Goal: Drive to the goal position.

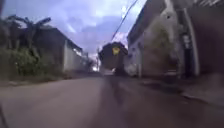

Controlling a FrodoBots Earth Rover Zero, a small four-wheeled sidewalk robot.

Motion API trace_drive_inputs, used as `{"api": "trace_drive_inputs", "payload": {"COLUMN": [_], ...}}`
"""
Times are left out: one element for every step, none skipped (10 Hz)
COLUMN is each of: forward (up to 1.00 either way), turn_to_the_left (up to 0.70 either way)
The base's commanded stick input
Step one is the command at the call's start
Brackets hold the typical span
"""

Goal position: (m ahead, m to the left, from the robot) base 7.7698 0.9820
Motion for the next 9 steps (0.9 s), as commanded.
{"api": "trace_drive_inputs", "payload": {"forward": [0.7, 0.7, 0.7, 0.7, 0.7, 0.7, 0.7, 0.7, 0.7], "turn_to_the_left": [-0.35, -0.35, -0.35, -0.21, -0.01, 0.0, 0.0, 0.0, 0.0]}}
